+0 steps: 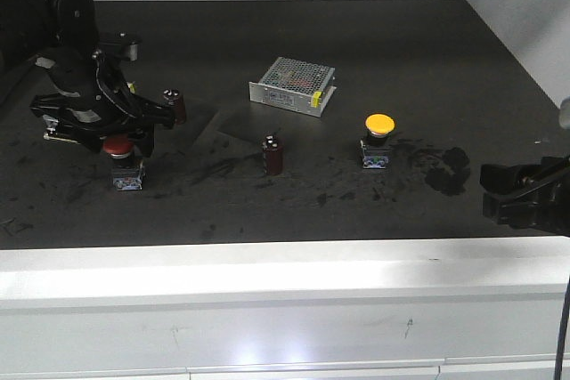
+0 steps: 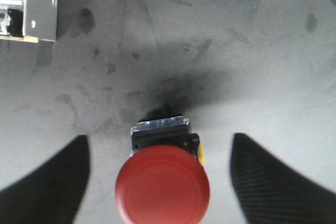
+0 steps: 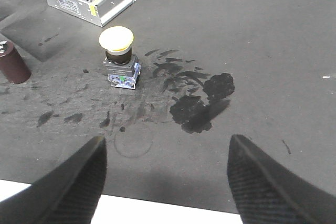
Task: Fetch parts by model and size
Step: 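Lift the red-capped switch with the left gripper and retract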
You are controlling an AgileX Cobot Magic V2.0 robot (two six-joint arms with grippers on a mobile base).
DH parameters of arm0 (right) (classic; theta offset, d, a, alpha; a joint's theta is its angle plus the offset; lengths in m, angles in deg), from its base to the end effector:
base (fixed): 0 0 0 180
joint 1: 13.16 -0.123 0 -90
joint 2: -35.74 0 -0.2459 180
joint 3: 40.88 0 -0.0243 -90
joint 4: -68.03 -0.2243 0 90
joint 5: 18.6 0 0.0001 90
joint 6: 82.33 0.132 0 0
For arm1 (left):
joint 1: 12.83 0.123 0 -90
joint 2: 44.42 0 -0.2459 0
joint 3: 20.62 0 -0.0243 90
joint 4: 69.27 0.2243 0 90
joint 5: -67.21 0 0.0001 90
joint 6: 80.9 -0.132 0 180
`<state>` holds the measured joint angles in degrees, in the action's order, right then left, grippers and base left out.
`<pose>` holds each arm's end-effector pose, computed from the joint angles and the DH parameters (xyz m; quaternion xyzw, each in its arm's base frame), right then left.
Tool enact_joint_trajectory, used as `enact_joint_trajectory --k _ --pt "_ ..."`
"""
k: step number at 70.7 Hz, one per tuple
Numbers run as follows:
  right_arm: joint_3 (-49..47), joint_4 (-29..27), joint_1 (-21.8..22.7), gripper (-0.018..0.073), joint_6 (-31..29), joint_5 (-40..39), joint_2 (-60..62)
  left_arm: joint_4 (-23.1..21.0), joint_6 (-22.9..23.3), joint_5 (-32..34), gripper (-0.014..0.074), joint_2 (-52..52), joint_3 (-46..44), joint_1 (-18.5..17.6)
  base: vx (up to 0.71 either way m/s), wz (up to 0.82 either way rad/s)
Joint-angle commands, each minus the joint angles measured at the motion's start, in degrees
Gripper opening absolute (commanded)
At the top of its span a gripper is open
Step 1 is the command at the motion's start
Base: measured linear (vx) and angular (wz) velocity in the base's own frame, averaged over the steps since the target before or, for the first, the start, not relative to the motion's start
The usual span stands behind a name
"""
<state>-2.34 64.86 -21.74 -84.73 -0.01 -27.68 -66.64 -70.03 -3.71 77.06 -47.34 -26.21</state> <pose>0.2252 0.0363 0.2531 -0.0647 0.8659 0.0473 0.4938 0.3773 -0.0839 0.2105 0.0265 0.9916 -0.0042 0.1265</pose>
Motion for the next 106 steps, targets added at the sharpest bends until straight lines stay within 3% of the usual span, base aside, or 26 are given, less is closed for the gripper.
enact_joint_trajectory --k 1,26,46,60,78,106 --pt "-2.0 0.4 0.1 0.048 -0.5 -4.3 0.4 -0.7 0.6 -0.7 0.0409 -2.8 -1.8 -0.2 0.0 0.0" --pt "-2.0 0.4 0.1 0.048 -0.5 -4.3 0.4 -1.8 -0.8 -0.7 0.0245 -2.8 -1.8 -0.2 0.0 0.0" --pt "-2.0 0.4 0.1 0.048 -0.5 -4.3 0.4 -2.1 -3.5 -0.7 -0.001 -3.7 -1.8 -0.2 0.0 0.0" --pt "-2.0 0.4 0.1 0.0479 -0.5 -4.8 0.5 -1.7 -6.2 1.8 -0.0007 -8.8 -1.8 -0.2 0.0 0.0" --pt "-2.0 0.5 0.1 0.0477 -2.9 -6.1 1.4 -1.6 -9.1 8.7 -0.0007 -22.6 1.0 -0.3 0.0 0.0" --pt "-2.0 0.0 0.1 0.0462 -2.8 -6.7 1.2 -1.7 -10.5 27.9 -0.0006 -50.4 31.2 -0.3 0.0 0.0"
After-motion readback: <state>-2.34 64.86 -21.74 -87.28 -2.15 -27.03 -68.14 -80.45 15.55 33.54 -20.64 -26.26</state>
